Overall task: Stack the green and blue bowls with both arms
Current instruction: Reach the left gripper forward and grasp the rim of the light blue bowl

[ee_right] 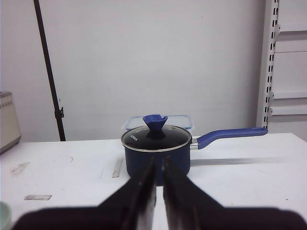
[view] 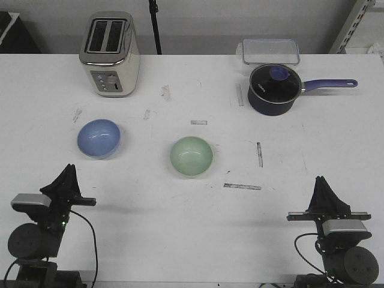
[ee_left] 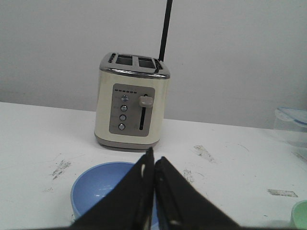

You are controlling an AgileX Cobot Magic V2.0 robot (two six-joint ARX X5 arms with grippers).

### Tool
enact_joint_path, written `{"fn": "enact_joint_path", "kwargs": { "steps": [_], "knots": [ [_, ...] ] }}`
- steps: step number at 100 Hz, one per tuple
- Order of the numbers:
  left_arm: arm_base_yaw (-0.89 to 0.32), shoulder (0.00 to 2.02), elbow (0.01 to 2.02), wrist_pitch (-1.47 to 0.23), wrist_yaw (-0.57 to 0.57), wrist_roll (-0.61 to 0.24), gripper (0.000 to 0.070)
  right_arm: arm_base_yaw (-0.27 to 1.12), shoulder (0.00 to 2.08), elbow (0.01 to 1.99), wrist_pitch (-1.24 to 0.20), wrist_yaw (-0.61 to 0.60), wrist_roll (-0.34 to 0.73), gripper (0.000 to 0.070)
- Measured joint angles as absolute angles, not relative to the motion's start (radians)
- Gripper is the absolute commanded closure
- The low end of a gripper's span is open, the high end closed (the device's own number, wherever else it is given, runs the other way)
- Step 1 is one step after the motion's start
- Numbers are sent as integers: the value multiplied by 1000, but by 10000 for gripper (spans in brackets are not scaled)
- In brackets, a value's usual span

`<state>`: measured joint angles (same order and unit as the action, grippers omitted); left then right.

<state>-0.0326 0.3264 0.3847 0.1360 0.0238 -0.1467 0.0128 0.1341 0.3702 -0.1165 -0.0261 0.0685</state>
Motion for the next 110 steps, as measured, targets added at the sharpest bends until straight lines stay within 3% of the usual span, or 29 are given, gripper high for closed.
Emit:
{"fn": "enact_joint_path", "kwargs": {
  "steps": [30, 64, 79, 110],
  "knots": [
    [-33, 721, 698, -39, 24, -148, 698, 13, 134, 370, -117, -26, 69, 685],
    [-23, 1145, 1137, -535, 25, -148, 698, 13, 134, 370, -117, -26, 69, 685],
    [31, 1307, 1336, -680, 35, -172, 698, 13, 134, 370, -117, -26, 68, 685],
    [191, 1523, 1488, -770, 355, -207, 692, 13, 134, 370, -116, -26, 69, 685]
  ]
}}
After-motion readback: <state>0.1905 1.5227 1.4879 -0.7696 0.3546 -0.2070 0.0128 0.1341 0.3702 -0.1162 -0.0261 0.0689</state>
